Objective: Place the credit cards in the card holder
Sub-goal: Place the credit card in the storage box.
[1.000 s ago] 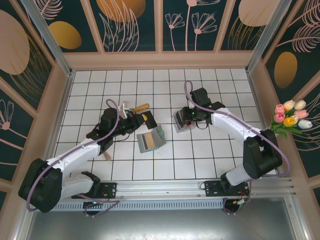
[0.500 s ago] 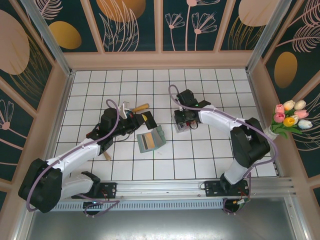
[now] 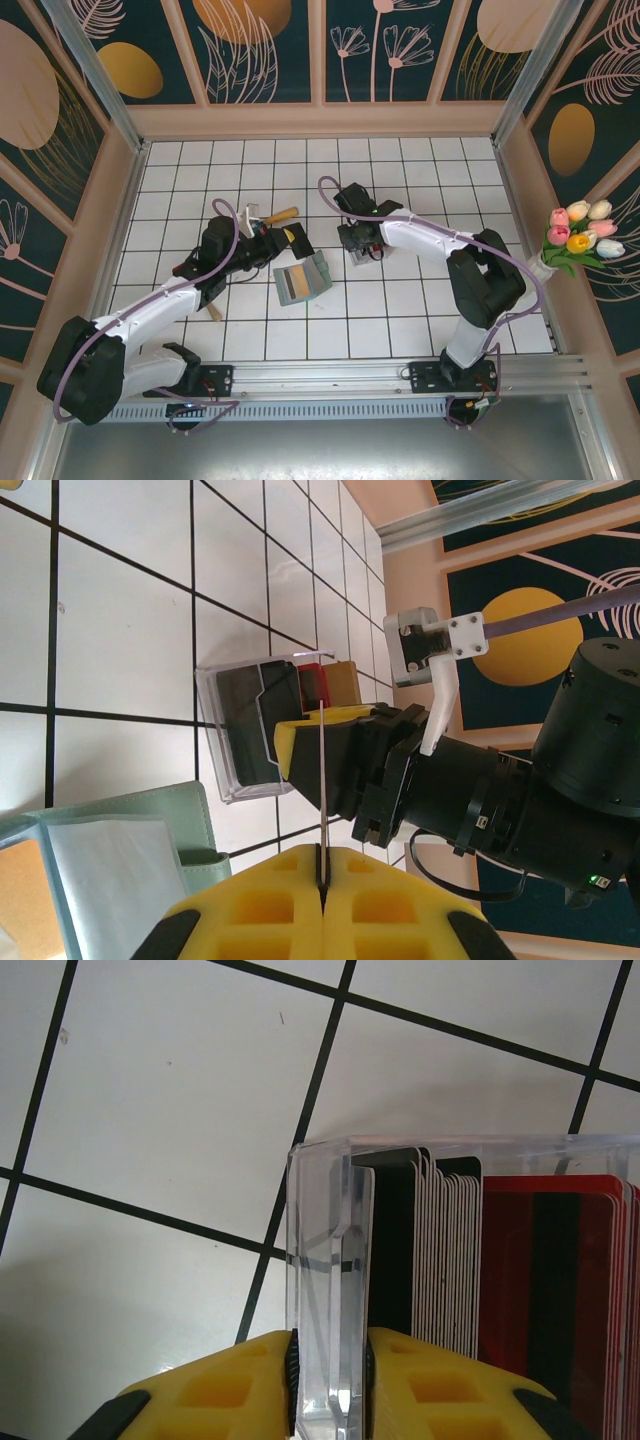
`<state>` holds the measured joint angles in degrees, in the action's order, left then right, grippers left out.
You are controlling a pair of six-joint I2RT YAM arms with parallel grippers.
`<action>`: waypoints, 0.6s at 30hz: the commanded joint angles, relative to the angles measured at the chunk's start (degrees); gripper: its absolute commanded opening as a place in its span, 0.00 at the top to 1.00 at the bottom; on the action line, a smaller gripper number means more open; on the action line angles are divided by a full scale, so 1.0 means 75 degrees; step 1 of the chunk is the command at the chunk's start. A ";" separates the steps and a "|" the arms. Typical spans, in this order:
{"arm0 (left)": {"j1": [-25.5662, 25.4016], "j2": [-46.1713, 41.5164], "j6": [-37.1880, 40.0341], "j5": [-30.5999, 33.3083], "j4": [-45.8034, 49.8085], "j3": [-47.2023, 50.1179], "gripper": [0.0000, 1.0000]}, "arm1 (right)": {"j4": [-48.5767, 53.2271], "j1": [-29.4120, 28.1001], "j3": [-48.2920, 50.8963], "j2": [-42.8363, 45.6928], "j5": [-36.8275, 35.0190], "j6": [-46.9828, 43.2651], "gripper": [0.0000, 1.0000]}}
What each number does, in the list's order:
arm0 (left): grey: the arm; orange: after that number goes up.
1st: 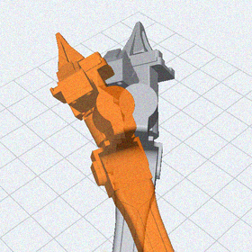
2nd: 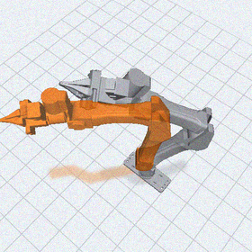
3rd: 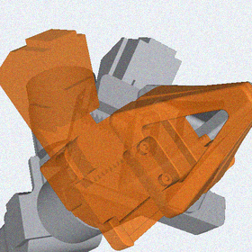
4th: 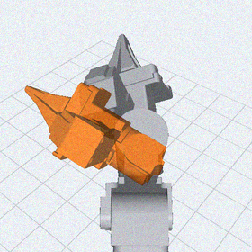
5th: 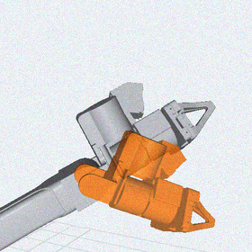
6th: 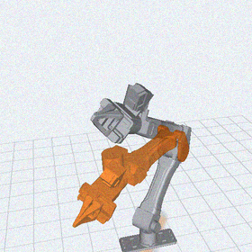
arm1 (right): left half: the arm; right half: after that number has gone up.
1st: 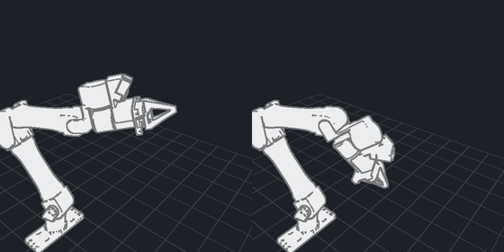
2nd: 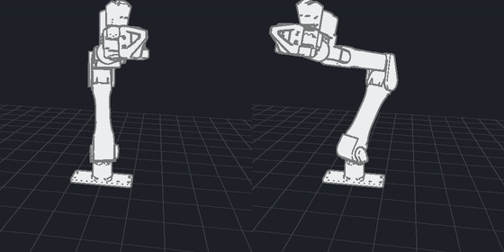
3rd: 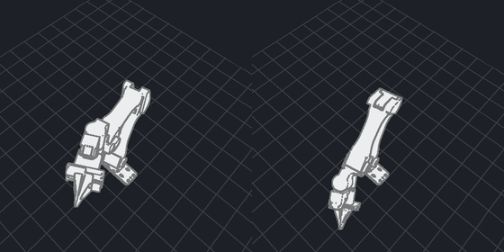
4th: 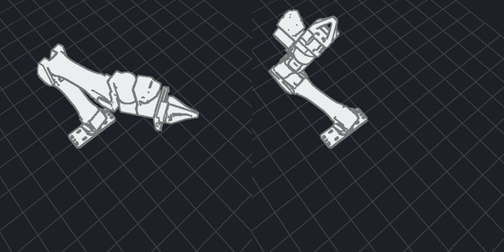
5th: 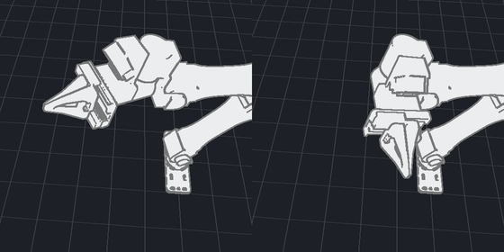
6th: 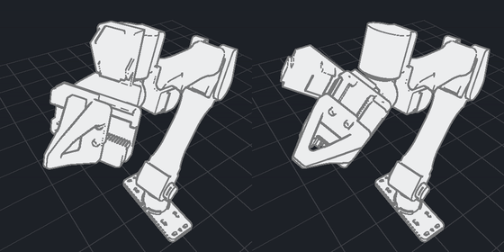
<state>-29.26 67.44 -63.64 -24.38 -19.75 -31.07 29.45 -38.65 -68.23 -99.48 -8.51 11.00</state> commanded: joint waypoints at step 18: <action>-0.0019 -0.0185 0.0139 -0.0087 -0.0195 0.0135 0.93 | 0.0660 -0.0190 -0.0735 0.0973 -0.0651 0.0709 0.48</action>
<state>-29.26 67.37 -63.61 -24.40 -19.88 -30.63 32.69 -40.07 -71.11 -98.61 -12.21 14.37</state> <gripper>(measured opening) 0.067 0.490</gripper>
